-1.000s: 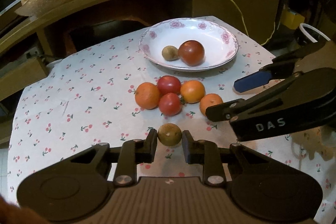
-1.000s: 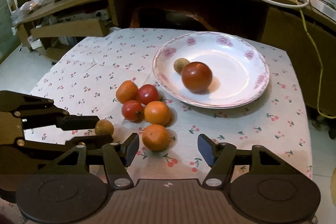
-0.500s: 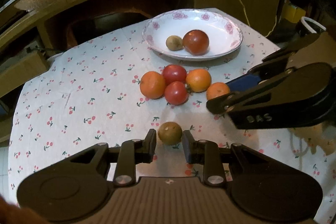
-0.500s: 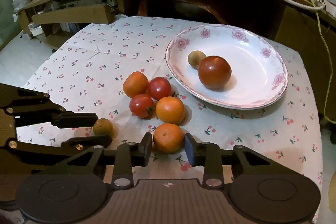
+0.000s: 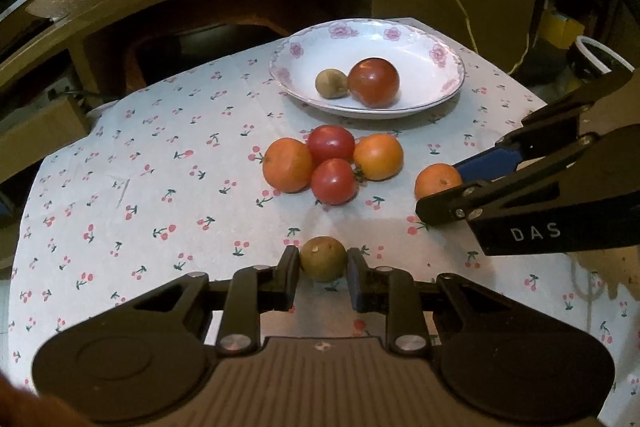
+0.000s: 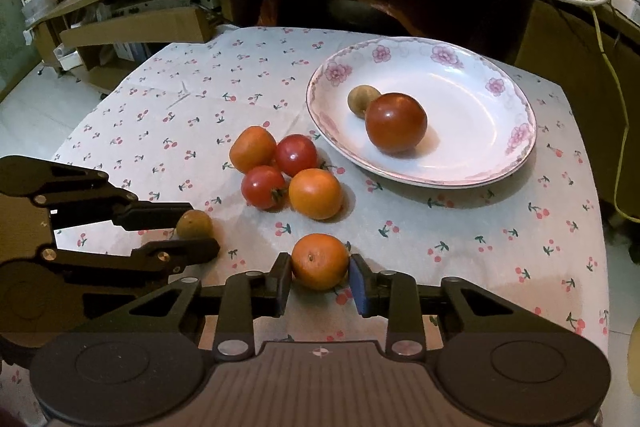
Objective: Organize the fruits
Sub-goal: 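Grasp the second kiwi with the left tool while the right tool grasps an orange, then carry the kiwi and the orange over the white plate with both tools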
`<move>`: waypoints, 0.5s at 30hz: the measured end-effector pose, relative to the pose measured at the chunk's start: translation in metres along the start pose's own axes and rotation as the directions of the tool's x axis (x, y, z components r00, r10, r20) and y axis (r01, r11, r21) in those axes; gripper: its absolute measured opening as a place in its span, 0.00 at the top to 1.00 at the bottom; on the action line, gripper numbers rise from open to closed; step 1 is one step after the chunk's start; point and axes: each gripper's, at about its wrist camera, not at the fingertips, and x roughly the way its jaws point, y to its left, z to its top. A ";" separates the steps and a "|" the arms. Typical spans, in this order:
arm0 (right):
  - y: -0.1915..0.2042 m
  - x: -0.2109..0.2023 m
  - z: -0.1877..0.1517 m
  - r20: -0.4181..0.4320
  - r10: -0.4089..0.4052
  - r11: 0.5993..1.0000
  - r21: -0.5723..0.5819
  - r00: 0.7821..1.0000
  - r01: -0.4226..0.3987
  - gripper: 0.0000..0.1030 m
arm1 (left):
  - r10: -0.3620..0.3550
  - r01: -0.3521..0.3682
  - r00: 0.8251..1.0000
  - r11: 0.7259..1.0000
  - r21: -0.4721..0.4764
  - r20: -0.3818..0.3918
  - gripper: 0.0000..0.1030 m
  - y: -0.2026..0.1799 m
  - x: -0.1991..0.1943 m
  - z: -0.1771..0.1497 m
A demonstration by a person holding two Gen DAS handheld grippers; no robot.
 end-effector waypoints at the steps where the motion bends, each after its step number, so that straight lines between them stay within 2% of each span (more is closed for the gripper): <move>1: 0.000 -0.001 0.000 -0.001 -0.001 1.000 0.000 1.000 0.001 0.69 | -0.002 0.002 1.000 1.000 0.001 0.002 0.70 -0.001 -0.001 0.000; 15: 0.005 -0.016 -0.019 -0.032 0.010 0.999 -0.049 0.999 -0.012 0.69 | -0.030 0.031 0.999 0.998 0.049 -0.012 0.70 -0.008 -0.011 -0.010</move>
